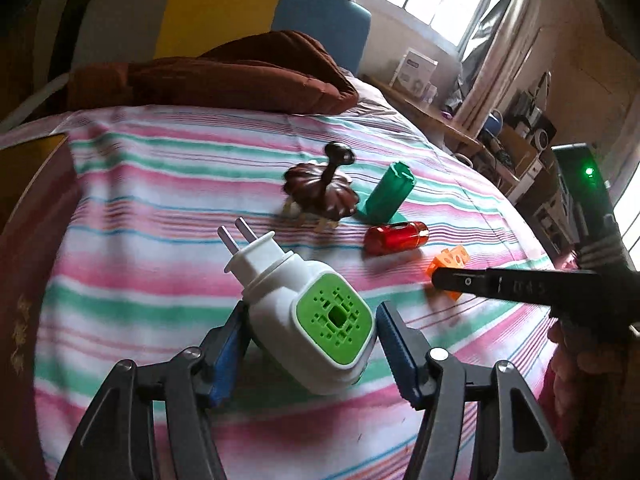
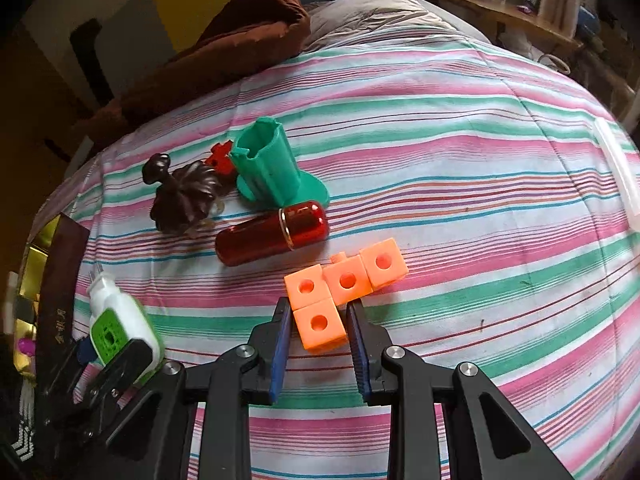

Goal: Organize rigid objects
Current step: 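Grasp the white-and-green plug device with the left tool while the right tool holds the orange cubes, then carry the plug device into the tray with the left tool and release while the right tool holds cubes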

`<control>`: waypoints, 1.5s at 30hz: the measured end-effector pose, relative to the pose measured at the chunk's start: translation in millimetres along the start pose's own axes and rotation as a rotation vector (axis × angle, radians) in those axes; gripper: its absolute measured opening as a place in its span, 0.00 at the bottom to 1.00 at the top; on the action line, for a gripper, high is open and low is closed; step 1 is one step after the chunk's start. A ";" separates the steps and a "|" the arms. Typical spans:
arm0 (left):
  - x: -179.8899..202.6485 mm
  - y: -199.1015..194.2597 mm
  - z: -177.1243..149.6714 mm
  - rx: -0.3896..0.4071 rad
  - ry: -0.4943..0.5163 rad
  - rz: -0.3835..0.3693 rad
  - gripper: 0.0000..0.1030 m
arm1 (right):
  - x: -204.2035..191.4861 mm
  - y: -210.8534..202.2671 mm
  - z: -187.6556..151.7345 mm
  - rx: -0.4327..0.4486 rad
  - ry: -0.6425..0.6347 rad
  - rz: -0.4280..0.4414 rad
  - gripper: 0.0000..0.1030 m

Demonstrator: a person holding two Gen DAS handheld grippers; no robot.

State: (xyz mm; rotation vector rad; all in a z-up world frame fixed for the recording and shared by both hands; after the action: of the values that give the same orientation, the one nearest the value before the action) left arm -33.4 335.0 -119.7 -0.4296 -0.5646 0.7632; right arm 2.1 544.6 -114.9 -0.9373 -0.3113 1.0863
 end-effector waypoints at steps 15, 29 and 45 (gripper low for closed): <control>-25.2 -61.5 -11.8 0.040 -0.081 -0.030 0.62 | -5.7 4.6 -2.8 -0.007 -0.007 0.067 0.27; -57.2 -132.3 2.2 0.133 -0.092 -0.005 0.62 | -18.9 1.1 -8.0 0.002 -0.059 0.092 0.27; -155.4 -165.0 -2.9 0.144 -0.259 0.141 0.62 | -24.2 -4.6 -5.5 0.037 -0.090 0.088 0.27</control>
State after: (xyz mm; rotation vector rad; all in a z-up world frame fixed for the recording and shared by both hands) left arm -37.0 111.8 -80.2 -0.2400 -0.7210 0.9969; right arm -2.9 520.5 -109.5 -0.8770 -0.3256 1.2134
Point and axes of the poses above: each gripper's, at about its wrist camera, not at the fingertips, and y roughly the way its jaws point, x to its right, z to its top, the point moved 1 cm from there along y, roughly the way its jaws point, and after that the axes turned 13 degrees about x, right-handed, at the moved point
